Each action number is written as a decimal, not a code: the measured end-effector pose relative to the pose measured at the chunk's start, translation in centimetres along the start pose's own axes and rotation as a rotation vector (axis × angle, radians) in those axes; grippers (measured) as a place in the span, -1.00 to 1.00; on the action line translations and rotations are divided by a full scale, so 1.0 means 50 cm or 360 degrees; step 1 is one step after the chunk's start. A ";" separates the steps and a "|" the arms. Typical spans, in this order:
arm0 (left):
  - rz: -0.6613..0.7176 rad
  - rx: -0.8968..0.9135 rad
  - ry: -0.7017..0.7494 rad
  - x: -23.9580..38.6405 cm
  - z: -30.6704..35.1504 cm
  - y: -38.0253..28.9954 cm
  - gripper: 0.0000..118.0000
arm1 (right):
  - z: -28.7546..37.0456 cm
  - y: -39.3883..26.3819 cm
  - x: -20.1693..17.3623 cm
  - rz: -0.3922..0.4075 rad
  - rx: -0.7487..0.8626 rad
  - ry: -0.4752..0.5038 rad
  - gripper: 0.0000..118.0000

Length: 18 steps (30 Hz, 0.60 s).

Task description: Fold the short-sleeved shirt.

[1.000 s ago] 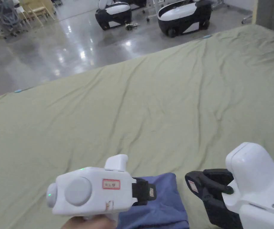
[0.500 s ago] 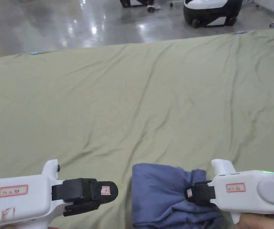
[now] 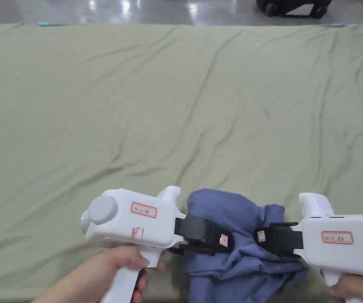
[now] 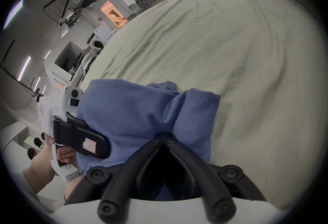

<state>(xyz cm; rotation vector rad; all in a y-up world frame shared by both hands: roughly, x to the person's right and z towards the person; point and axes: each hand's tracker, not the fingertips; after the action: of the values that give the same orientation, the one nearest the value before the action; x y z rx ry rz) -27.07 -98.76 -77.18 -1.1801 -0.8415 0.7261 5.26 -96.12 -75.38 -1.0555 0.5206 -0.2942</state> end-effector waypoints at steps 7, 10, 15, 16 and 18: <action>-0.0143 0.0024 0.0100 0.002 0.134 -0.013 -0.58 | 0.086 -0.013 -0.045 0.0055 0.0130 0.0104 -1.00; -0.0201 0.0030 0.0247 0.000 0.255 -0.025 -0.58 | 0.124 -0.010 -0.078 0.0133 0.0168 0.0146 -1.00; -0.0289 -0.0036 0.0700 -0.049 0.510 -0.006 -0.58 | 0.151 -0.006 -0.137 0.0257 0.0197 0.0211 -1.00; -0.0280 -0.0055 0.0805 -0.066 0.553 0.002 -0.58 | 0.148 -0.004 -0.147 0.0275 0.0187 0.0206 -1.00; -0.0193 -0.0059 0.1044 -0.105 0.652 0.021 -0.58 | 0.135 -0.002 -0.163 0.0313 0.0162 0.0203 -1.00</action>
<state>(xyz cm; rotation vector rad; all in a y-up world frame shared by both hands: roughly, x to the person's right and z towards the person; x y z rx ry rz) -57.84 -87.20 -73.90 -1.2805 -0.3692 0.1920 2.05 -87.28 -70.50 -0.8830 0.7120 -0.2128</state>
